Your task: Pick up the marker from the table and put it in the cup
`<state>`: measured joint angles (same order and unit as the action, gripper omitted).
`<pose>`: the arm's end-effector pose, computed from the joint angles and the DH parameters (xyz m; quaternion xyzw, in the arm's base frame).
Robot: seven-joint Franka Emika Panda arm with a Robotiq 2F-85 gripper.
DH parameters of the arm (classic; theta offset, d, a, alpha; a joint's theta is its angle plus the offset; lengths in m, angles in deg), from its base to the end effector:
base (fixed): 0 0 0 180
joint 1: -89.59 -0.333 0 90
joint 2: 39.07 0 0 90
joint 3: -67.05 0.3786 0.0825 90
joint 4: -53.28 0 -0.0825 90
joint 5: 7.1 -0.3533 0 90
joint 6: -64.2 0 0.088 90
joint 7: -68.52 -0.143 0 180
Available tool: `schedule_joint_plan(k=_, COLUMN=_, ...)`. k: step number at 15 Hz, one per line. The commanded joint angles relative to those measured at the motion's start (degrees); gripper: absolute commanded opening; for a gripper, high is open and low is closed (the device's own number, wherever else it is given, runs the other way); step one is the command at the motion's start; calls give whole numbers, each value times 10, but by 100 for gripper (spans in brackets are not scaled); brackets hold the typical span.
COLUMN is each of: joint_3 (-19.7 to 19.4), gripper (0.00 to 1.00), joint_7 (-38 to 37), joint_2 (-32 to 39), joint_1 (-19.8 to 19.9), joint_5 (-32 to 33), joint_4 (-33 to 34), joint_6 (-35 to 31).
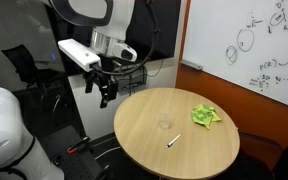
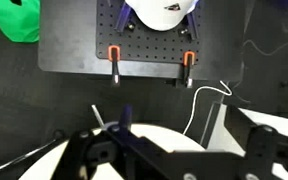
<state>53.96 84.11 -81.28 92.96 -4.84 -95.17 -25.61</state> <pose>0.2029 -0.0768 0.4819 -0.9867 -0.0354 0.1301 0.0911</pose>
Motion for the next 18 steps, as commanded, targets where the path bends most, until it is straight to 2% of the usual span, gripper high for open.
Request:
schedule_joint_plan(k=1, joint_3=5, gripper=100, joint_7=3, joint_2=1, joint_1=6, joint_5=-3, joint_4=1, joint_6=1)
schedule_joint_plan(k=3, joint_3=5, gripper=100, joint_7=3, joint_2=1, joint_1=6, joint_5=-3, joint_4=1, joint_6=0)
schedule_joint_plan(k=5, joint_3=3, gripper=100, joint_7=-5, joint_2=14, joint_1=6, joint_5=-12, joint_4=0, joint_6=-39)
schedule_joint_plan(k=8, joint_3=10, gripper=100, joint_7=-19, joint_2=70, joint_1=2, joint_5=-20, joint_4=2, joint_6=-169)
schedule_joint_plan(k=13, joint_3=27, gripper=100, joint_7=-40, joint_2=243, joint_1=-8, joint_5=-33, joint_4=18, joint_6=-443)
schedule_joint_plan(k=15, joint_3=38, gripper=100, joint_7=-46, joint_2=328, joint_1=-10, joint_5=-32, joint_4=46, joint_6=-505)
schedule_joint_plan(k=18, joint_3=52, gripper=100, joint_7=-74, joint_2=449, joint_1=0, joint_5=-20, joint_4=107, joint_6=-544)
